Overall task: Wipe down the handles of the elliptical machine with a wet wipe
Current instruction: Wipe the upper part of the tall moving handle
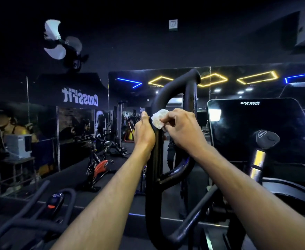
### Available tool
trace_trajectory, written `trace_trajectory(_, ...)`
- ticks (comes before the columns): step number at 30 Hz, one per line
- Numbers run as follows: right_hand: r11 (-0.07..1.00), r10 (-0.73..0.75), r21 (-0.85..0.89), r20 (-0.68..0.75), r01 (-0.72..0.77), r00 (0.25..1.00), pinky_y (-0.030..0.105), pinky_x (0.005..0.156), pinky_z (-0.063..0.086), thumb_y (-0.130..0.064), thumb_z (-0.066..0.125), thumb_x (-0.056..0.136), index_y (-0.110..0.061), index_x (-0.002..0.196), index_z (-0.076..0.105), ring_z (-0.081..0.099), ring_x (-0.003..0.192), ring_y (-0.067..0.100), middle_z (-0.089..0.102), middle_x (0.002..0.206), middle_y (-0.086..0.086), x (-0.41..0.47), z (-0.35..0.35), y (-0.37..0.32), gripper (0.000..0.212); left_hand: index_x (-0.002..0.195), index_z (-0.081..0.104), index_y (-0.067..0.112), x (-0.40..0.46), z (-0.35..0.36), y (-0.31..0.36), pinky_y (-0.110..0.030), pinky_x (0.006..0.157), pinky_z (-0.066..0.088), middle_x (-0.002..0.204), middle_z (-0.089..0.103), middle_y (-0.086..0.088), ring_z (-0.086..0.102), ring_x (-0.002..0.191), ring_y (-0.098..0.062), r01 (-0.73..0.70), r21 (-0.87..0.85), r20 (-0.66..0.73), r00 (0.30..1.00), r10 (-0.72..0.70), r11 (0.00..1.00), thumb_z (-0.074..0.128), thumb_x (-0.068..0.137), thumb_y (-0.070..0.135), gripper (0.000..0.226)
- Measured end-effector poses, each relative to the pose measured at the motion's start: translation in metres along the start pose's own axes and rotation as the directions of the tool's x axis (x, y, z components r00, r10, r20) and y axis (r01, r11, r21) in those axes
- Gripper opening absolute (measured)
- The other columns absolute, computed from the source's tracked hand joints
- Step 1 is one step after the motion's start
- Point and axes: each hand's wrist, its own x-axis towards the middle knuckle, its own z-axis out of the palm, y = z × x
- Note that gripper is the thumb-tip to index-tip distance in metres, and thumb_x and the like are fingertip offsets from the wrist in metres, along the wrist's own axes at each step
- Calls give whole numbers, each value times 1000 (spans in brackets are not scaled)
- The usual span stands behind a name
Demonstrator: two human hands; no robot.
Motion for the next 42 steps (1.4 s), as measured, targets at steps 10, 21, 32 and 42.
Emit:
trace_trajectory(10,995,-75,-66,-48,72,996,45,84,53,-2,63,89,-4,100,68,62,94,25,62,102,9,22,2,-6,12,90,73,10,-7,-3,9,-22,49,51,67,69,-5,68,51,-7,5,-11,24,1000,-5,1000,26,114,43,63)
trace_trajectory(21,998,11,62,-14,-10,1000,37,83,57,6,67,85,-9,92,71,65,86,15,67,98,0,-35,16,-3,18,105,70,10,-4,-3,6,-35,74,40,89,63,-2,57,84,-21,40,21,10,999,-40,999,25,110,54,64)
trace_trajectory(32,1000,-2,-24,-96,0,995,41,84,55,-3,65,90,-11,97,73,65,90,21,67,102,4,18,8,-6,13,108,72,6,-21,-16,-14,-45,75,60,87,77,-20,73,78,-32,189,-341,249,963,-105,921,27,114,41,58)
trace_trajectory(42,999,-2,33,34,1,999,41,80,57,3,65,84,-12,87,68,65,84,18,68,93,1,-46,14,-5,16,112,74,23,-31,-20,-23,-43,105,54,110,80,-5,74,109,-21,188,-418,270,960,-76,889,32,113,45,48)
